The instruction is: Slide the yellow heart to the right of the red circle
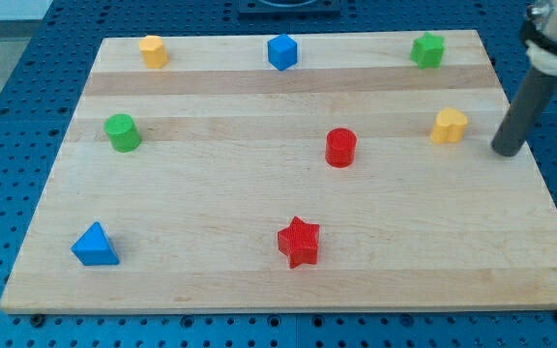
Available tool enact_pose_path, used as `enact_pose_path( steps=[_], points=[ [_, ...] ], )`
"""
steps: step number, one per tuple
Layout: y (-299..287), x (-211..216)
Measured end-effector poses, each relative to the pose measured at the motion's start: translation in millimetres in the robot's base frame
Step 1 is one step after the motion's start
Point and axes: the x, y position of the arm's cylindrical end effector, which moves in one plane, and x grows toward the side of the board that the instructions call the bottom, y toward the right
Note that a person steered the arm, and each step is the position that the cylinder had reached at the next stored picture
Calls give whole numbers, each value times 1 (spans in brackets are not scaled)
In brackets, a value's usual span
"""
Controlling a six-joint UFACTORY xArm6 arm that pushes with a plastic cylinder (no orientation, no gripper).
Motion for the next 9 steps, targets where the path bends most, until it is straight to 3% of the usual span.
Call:
enact_pose_path(
  steps=[2, 4, 9],
  points=[
    [-18, -37],
    [-113, -21],
    [-96, 13]
  ],
)
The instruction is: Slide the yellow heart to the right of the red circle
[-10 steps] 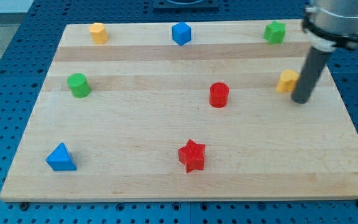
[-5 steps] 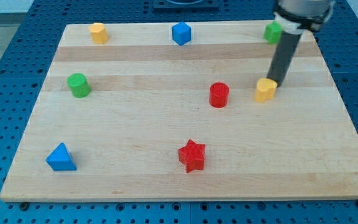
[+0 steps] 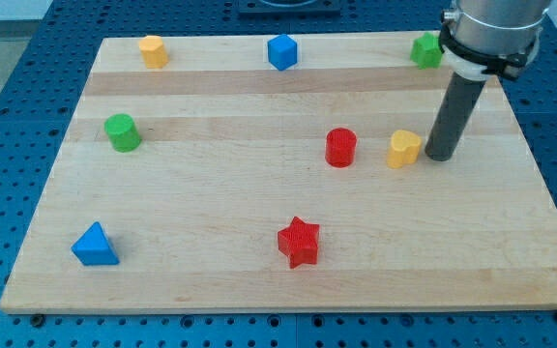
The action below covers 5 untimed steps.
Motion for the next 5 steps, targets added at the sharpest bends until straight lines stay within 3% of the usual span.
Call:
enact_pose_path(
  steps=[3, 5],
  points=[
    [-47, -8],
    [-35, 9]
  ],
)
